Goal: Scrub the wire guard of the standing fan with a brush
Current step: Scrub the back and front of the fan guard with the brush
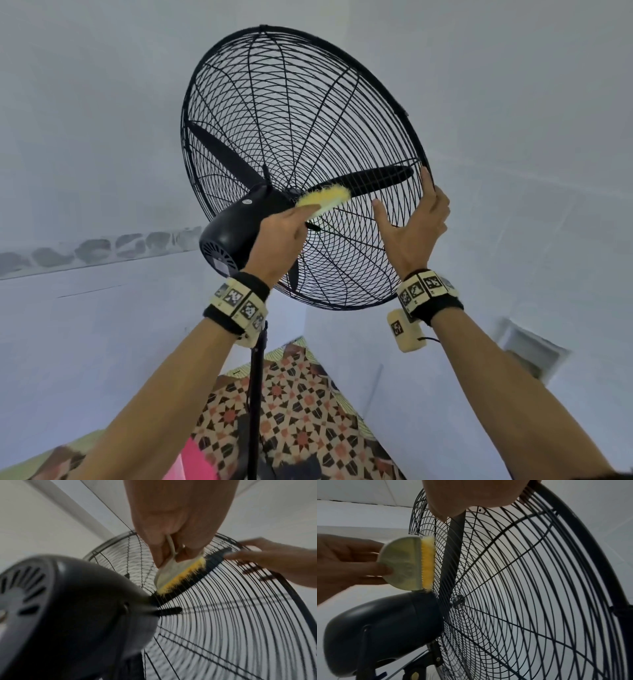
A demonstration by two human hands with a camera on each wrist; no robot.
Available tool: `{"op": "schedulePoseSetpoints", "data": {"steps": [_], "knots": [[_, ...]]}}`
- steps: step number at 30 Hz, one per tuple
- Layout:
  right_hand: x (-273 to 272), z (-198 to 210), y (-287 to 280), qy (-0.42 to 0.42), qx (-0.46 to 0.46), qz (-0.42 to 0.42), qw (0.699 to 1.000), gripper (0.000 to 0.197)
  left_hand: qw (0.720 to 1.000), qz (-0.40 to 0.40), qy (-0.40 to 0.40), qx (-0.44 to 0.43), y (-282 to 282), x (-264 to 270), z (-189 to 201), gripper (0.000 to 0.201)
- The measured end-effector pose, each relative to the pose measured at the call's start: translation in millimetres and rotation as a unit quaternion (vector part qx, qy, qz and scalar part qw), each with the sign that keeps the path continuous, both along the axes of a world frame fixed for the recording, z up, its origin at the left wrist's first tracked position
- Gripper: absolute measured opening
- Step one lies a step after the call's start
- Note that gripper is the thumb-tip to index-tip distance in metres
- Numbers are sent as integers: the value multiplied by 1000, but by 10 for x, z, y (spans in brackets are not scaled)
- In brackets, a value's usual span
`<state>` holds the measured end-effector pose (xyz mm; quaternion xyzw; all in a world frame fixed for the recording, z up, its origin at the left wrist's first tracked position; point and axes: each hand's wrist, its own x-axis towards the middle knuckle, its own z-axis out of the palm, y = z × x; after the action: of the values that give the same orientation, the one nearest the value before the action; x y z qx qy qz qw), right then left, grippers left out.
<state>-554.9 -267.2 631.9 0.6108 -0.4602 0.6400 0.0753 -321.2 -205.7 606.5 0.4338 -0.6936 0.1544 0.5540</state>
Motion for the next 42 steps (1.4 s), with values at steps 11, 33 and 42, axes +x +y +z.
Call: {"op": "schedulePoseSetpoints", "data": {"steps": [11,33,42], "knots": [[-17,8,0,6,-2,-5,1000,90,999,-4,50,-7,-24,-114,-153,41],[-83,-35,-4,0,5,14,1000,91,995,-1,-11,98,97,-229,-118,48],[-63,-53,10,-5,11,10,1000,91,986,9,-83,143,50,-373,-311,55]]}}
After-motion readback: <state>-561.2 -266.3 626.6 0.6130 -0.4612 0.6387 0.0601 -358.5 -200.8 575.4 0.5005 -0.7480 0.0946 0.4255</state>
